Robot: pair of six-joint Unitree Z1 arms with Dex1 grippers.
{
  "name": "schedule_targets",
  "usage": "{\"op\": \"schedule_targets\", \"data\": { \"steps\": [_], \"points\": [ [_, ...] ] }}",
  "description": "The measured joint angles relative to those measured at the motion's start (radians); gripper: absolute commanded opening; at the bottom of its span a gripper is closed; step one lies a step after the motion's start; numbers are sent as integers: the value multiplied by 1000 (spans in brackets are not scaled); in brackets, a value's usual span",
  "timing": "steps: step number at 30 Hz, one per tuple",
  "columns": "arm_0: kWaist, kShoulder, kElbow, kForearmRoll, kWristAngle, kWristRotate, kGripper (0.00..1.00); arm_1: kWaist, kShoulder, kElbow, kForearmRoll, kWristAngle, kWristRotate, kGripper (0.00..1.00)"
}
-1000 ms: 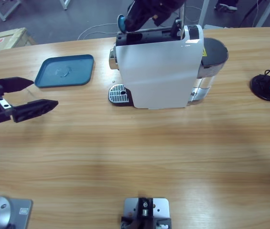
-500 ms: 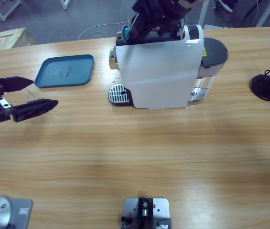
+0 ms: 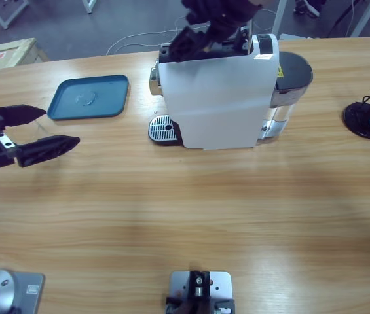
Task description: Pour coffee
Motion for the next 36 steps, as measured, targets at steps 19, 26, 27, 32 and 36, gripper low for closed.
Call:
{"op": "schedule_targets", "data": {
  "steps": [19, 26, 27, 32, 36],
  "points": [
    [0, -3, -8, -1, 0, 0, 982, 70, -430, 454, -254, -447, 667, 0],
    [0, -9, -18, 3, 0, 0, 982, -56, -297, 301, -308, -445, 731, 0],
    [0, -11, -18, 6, 0, 0, 982, -62, -278, 279, -308, -436, 734, 0],
    [0, -29, -18, 20, 0, 0, 982, -52, -227, 206, -310, -381, 747, 0],
    [0, -38, -18, 24, 0, 0, 982, -17, -225, 206, -310, -373, 755, 0]
  ]
}}
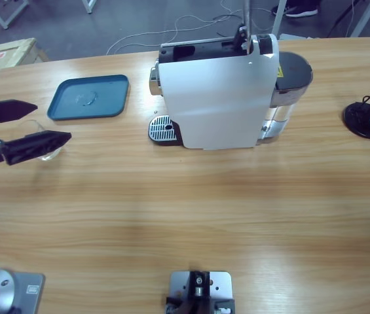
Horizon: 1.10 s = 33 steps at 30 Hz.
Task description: Pour coffee
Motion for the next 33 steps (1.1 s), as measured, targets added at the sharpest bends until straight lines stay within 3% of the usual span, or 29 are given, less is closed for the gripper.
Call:
{"op": "schedule_targets", "data": {
  "steps": [12, 33],
  "points": [
    [0, -5, 0, 4, 0, 0, 982, 95, 27, 0, 2, 0, 40, 0],
    [0, -35, -20, 85, 0, 0, 987, 148, 212, -18, -108, -2, 108, 0]
  ]
}}
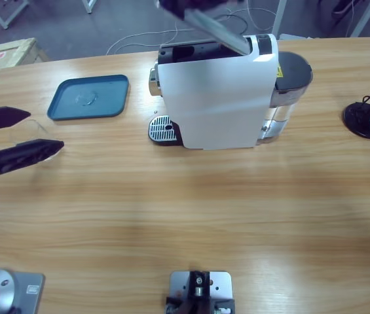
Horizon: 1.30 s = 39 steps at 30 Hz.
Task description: Pour coffee
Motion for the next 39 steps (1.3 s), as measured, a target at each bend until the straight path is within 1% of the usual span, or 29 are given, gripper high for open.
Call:
{"op": "schedule_targets", "data": {
  "steps": [3, 7, 13, 20, 27, 28, 29, 30, 32, 34, 36, 39],
  "points": [
    [0, 0, 0, 0, 0, 0, 990, 26, 21, 30, -12, 0, 20, 0],
    [0, 0, 0, 0, 0, 0, 988, 29, 25, 57, -46, 0, 35, 0],
    [0, 0, 0, 14, 0, 0, 989, 11, 36, 60, -53, 10, 38, 0],
    [0, 0, -5, 18, 0, 0, 988, -3, 71, 67, -55, 53, 38, 0],
    [-1, 0, -6, 21, 0, -1, 991, -2, 77, 87, -79, 63, 38, 0],
    [-1, 0, -6, 21, 0, -1, 991, -2, 77, 88, -80, 63, 38, 344],
    [-1, 0, -6, 21, 2, -1, 991, -2, 73, 91, -81, 63, 38, 936],
    [-1, 0, -6, 21, 8, -2, 991, -2, 69, 96, -85, 63, 27, 1000],
    [1, 0, -6, 24, 45, -18, 991, -2, 46, 112, -84, 63, -34, 1000],
    [24, 0, -6, 38, 105, -61, 991, -2, -12, 146, -51, 63, -117, 1000],
    [72, 0, -13, 65, 183, -121, 991, -2, -87, 182, 12, 63, -190, 1000],
    [181, 0, -25, 94, 249, -237, 991, 6, -245, 225, 159, 52, -242, 1000]
  ]
}}
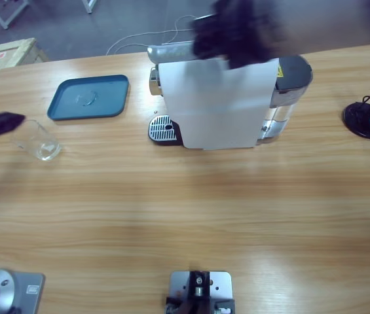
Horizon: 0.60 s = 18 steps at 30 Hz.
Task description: Pour coffee
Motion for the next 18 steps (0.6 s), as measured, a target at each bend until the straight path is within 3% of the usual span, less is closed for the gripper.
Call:
{"op": "schedule_targets", "data": {
  "steps": [4, 9, 18],
  "points": [
    [85, 35, 3, -6, 18, -113, 991, 63, -247, 103, 194, -59, -17, 1000],
    [95, 108, 93, -86, 28, -183, 987, 90, -461, 248, 346, -66, -2, 1000],
    [116, 281, 180, -195, 126, -271, 988, 92, -639, 322, 522, -69, 49, 1000]
  ]
}}
